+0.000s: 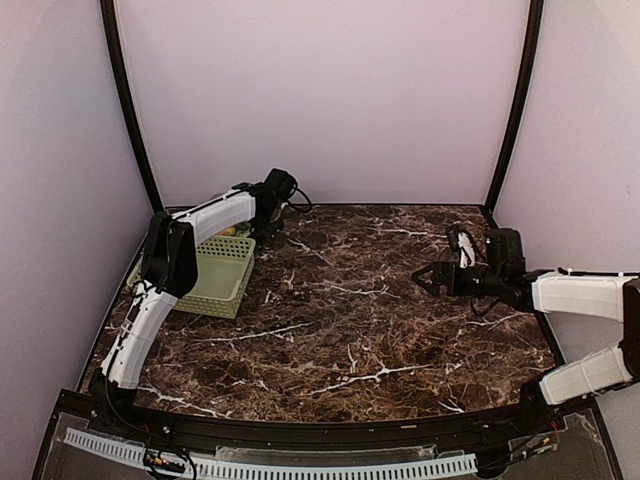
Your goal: Open the zip-top bag and remove the fake food
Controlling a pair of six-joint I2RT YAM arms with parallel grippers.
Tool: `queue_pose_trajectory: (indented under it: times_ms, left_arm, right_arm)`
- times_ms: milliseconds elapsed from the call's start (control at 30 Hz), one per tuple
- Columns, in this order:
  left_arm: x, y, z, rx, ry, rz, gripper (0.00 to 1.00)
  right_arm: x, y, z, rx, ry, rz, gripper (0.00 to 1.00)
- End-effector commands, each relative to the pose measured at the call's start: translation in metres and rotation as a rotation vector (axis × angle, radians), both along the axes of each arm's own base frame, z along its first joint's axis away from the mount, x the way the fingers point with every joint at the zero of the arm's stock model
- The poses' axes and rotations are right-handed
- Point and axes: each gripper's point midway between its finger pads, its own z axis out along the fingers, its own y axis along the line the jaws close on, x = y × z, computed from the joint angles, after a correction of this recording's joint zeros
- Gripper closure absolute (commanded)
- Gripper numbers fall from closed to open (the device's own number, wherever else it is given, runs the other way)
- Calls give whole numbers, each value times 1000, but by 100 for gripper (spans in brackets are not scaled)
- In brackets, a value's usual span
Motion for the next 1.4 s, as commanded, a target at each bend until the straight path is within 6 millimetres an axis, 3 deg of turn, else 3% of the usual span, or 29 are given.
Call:
queue_pose_trajectory:
  times_ms: [0, 367, 567, 633, 767, 900, 1067, 1200, 1300, 1367]
  left_arm:
    - [7, 6, 25, 74, -68, 14, 22]
    - [9, 16, 34, 108, -86, 37, 68]
    - [10, 3, 45, 43, -102, 6, 97]
    - [9, -9, 50, 26, -104, -33, 99]
    - [5, -50, 63, -2, -131, -151, 99]
    - [-11, -106, 77, -45, -169, -273, 99]
    - [-31, -153, 90, -101, -192, -378, 99]
    - [-57, -199, 100, -150, -197, -495, 99]
    - [-89, -241, 110, -166, -199, -607, 99]
    - [-109, -260, 115, -174, -193, -653, 99]
  right_arm:
    - [3, 5, 1, 12, -20, 17, 1]
    - [5, -1, 1, 8, -21, 3, 1]
    - [5, -2, 6, 21, -24, -3, 1]
    - [5, -2, 10, 26, -30, -5, 1]
    - [4, -5, 17, 42, -39, -13, 1]
    - [1, -10, 27, 46, -58, -30, 1]
    - [-4, -21, 41, 37, -90, -60, 1]
    - [-11, -26, 52, 35, -107, -75, 1]
    - [-16, -29, 63, 40, -132, -82, 1]
    - [-19, -32, 74, 45, -166, -93, 1]
